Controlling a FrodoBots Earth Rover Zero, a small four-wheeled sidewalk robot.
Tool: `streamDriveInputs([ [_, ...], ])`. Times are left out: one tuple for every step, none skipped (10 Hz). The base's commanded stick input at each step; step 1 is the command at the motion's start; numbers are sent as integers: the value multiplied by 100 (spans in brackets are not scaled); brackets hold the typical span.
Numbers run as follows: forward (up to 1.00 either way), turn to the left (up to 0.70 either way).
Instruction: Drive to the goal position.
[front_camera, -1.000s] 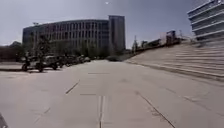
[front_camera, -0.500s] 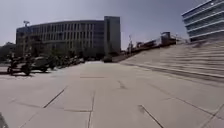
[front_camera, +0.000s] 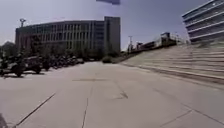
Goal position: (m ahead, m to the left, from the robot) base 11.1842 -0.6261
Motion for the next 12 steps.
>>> streamDriveInputs([
  [100,40],
  [100,19],
  [100,0],
  [100,0],
  [100,0],
  [100,0],
  [100,0],
  [100,0],
  [100,0],
  [100,0],
  [100,0],
  [100,0],
])
